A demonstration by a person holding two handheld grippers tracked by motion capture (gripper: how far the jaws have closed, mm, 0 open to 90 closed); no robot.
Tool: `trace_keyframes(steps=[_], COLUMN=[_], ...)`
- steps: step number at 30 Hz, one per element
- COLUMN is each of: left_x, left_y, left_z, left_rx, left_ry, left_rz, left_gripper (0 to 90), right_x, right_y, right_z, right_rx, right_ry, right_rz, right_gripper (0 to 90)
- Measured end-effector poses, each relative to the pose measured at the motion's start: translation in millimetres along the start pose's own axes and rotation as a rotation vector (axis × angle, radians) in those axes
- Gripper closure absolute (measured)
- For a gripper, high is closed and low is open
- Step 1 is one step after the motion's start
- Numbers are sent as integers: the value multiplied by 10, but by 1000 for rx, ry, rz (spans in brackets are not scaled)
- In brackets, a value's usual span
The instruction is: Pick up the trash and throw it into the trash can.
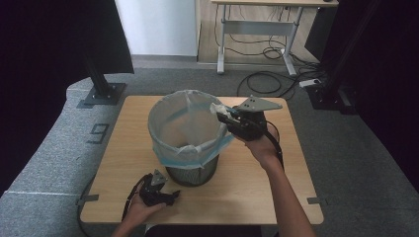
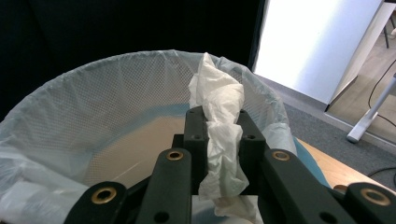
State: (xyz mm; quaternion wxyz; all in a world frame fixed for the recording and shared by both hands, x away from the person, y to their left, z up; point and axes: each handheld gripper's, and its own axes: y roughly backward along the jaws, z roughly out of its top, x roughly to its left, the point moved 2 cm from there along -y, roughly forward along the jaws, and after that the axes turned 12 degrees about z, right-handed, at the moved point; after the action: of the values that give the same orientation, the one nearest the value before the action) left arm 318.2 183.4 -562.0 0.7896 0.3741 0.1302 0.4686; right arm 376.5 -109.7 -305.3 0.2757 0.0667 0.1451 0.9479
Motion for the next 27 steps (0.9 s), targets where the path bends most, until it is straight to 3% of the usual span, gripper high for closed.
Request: trace_keyframes(steps=[27], left_x=[0], left_y=[0], left_z=[0], left_rx=[0], left_ry=[0], left_rz=[0], left_gripper=[140], right_x=[-18], right_y=[-357], right_z=[100], right_rx=[29], right_ry=[3], right_rz=[33], right_gripper=[781])
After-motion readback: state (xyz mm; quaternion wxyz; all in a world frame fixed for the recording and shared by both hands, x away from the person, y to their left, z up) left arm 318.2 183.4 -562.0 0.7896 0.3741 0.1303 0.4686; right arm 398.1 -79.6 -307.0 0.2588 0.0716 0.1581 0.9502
